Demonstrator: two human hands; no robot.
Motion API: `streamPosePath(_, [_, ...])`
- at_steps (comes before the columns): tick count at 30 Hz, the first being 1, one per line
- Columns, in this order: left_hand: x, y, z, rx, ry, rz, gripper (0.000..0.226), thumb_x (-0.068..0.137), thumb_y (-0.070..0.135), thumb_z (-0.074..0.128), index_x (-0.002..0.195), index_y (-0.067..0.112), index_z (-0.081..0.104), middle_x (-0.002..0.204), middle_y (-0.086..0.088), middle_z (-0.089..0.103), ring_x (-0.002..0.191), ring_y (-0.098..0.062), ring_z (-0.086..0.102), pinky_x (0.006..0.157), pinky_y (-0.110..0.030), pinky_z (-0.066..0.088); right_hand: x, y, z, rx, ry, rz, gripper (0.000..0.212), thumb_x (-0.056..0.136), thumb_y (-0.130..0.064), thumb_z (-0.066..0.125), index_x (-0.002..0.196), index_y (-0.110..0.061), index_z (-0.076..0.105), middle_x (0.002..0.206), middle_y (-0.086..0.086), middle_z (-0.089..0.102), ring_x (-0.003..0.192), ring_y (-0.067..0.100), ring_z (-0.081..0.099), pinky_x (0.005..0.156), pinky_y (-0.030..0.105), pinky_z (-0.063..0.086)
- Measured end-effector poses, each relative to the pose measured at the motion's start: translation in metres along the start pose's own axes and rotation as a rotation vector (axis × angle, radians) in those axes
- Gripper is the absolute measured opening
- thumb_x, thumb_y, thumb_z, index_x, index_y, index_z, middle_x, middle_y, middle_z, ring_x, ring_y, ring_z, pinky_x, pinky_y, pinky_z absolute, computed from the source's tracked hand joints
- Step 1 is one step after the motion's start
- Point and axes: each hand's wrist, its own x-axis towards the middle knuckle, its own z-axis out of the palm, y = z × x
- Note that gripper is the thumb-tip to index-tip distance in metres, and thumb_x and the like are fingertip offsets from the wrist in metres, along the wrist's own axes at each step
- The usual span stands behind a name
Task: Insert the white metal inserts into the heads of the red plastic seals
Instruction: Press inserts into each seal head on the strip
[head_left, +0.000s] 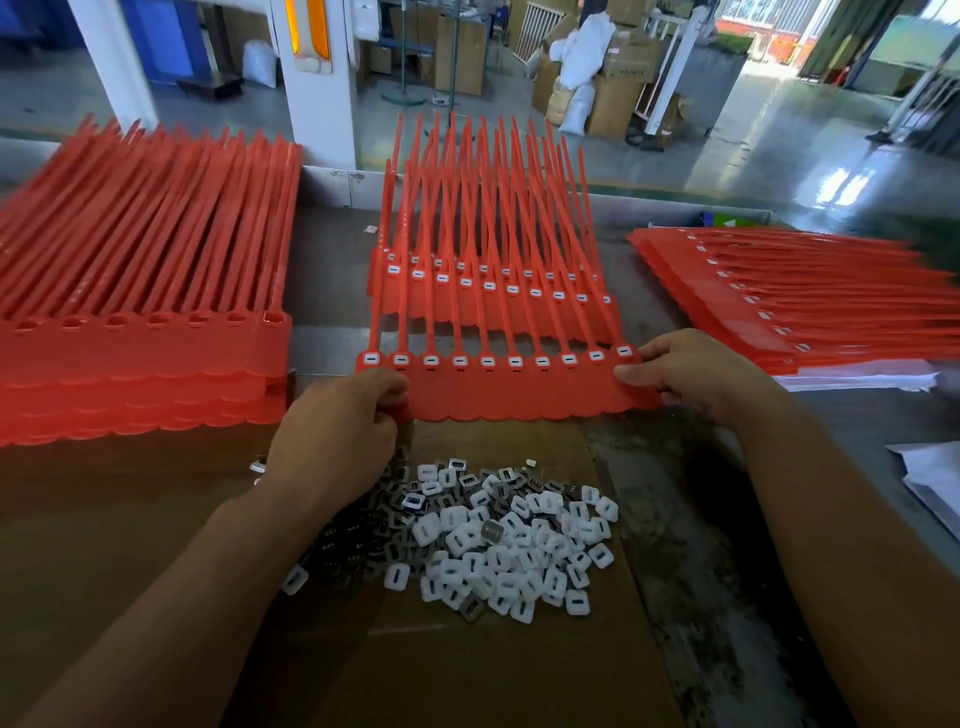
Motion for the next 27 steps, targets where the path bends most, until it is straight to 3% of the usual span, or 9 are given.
streamPosePath(2, [0.0, 0.0, 0.0, 0.006, 0.001, 0.0, 0.04, 0.083, 0.001, 0.048, 0.115, 0.02, 0.061, 0.112, 0.006, 0.066, 0.102, -0.014, 0.058, 0.084, -0.023, 0.04, 0.0, 0.001, 0.001, 0.12, -0.05, 0.001, 0.009, 0.079, -0.008, 0.069, 0.081, -0.012, 0.061, 0.085, 0.004, 0.065, 0.08, 0.018, 0.062, 0.076, 0.033, 0.051])
streamPosePath(6, [-0.001, 0.0, 0.0, 0.013, 0.008, -0.001, 0.042, 0.084, 0.001, 0.048, 0.12, 0.02, 0.059, 0.115, 0.004, 0.065, 0.105, -0.014, 0.057, 0.086, -0.022, 0.038, -0.005, 0.002, 0.005, 0.324, -0.139, -0.005, 0.025, 0.083, 0.008, 0.057, 0.092, -0.016, 0.054, 0.085, 0.0, 0.064, 0.066, 0.008, 0.066, 0.047, 0.022, 0.051])
streamPosePath(8, [-0.001, 0.001, 0.0, 0.008, 0.005, -0.003, 0.043, 0.084, 0.001, 0.047, 0.121, 0.019, 0.058, 0.116, 0.004, 0.064, 0.106, -0.015, 0.057, 0.087, -0.024, 0.039, -0.006, 0.003, 0.006, 0.371, -0.138, -0.025, 0.027, 0.084, 0.011, 0.054, 0.095, -0.013, 0.053, 0.084, 0.001, 0.064, 0.061, 0.008, 0.067, 0.044, 0.021, 0.05])
streamPosePath(13, [-0.002, 0.001, 0.0, 0.01, 0.004, -0.003, 0.044, 0.083, 0.002, 0.047, 0.122, 0.02, 0.057, 0.118, 0.004, 0.064, 0.108, -0.015, 0.056, 0.09, -0.026, 0.041, -0.008, 0.002, 0.007, 0.369, -0.06, -0.095, 0.026, 0.084, 0.012, 0.055, 0.094, -0.012, 0.054, 0.087, 0.001, 0.065, 0.078, 0.016, 0.065, 0.048, 0.022, 0.052])
streamPosePath(17, [-0.002, 0.0, 0.001, 0.005, 0.017, -0.001, 0.044, 0.083, 0.001, 0.047, 0.122, 0.02, 0.057, 0.117, 0.003, 0.064, 0.108, -0.016, 0.057, 0.09, -0.028, 0.042, -0.009, 0.002, 0.008, 0.397, 0.008, -0.211, 0.03, 0.082, 0.013, 0.055, 0.088, -0.016, 0.055, 0.081, -0.002, 0.067, 0.068, 0.01, 0.069, 0.048, 0.022, 0.052])
streamPosePath(22, [-0.002, 0.0, 0.002, 0.003, 0.012, -0.008, 0.049, 0.084, 0.002, 0.046, 0.128, 0.023, 0.051, 0.12, -0.003, 0.062, 0.107, -0.021, 0.058, 0.088, -0.03, 0.043, -0.005, -0.001, 0.016, 0.452, 0.086, -0.235, 0.029, 0.083, 0.015, 0.053, 0.086, -0.014, 0.053, 0.086, 0.006, 0.064, 0.073, 0.018, 0.065, 0.046, 0.024, 0.053])
streamPosePath(27, [-0.002, 0.0, 0.003, 0.018, 0.02, -0.011, 0.047, 0.09, 0.013, 0.047, 0.135, 0.026, 0.043, 0.126, -0.006, 0.058, 0.111, -0.024, 0.055, 0.088, -0.031, 0.042, 0.007, -0.004, 0.024, 0.531, 0.157, -0.179, 0.026, 0.085, 0.014, 0.05, 0.103, -0.005, 0.051, 0.1, 0.01, 0.06, 0.083, 0.022, 0.062, 0.051, 0.025, 0.056])
